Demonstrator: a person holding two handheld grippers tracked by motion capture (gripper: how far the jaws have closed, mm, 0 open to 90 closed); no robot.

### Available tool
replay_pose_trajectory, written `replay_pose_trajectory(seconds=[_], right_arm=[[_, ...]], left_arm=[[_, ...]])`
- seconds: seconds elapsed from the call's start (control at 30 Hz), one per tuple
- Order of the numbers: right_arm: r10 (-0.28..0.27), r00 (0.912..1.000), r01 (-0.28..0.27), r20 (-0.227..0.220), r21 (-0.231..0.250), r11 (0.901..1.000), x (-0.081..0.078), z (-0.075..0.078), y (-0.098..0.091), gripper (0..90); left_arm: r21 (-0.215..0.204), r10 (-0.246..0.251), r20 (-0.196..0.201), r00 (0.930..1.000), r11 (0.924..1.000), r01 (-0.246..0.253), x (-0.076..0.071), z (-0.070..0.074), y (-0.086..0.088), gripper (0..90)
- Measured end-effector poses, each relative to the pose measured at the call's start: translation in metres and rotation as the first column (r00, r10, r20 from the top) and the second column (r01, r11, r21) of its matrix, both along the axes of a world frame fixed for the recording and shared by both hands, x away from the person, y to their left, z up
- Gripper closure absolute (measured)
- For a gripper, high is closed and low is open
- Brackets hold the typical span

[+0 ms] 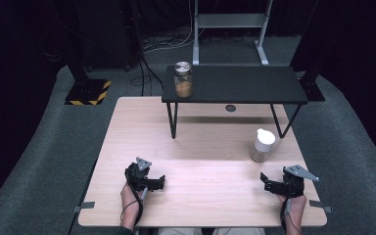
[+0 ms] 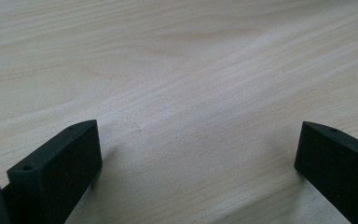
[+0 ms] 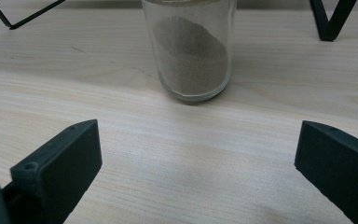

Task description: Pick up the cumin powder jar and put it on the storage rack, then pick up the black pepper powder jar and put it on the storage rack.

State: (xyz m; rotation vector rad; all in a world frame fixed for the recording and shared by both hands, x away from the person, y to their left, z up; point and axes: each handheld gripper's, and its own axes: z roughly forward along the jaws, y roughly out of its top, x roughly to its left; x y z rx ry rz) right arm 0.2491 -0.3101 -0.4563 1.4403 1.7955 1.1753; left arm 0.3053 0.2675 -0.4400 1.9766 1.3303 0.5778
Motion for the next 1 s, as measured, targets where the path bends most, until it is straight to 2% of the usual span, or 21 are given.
replay_pose_trajectory(seconds=[0.13, 1.0], right_arm=[[-0.004, 1.0000, 0.004, 0.005, 0.002, 1.0000, -0.0010, -0.0007, -0.0001, 0.0], [-0.007, 1.0000, 0.007, 0.004, -0.002, 1.0000, -0.0009, -0.0004, 0.0010, 0.0]], left_arm=[[-0.010, 0.003, 0.000, 1.0000, 0.9999, -0.003, 0.0009, -0.0004, 0.0014, 0.0], [-0.007, 0.002, 0.000, 1.0000, 1.0000, -0.002, 0.0011, -0.0002, 0.0013, 0.0]])
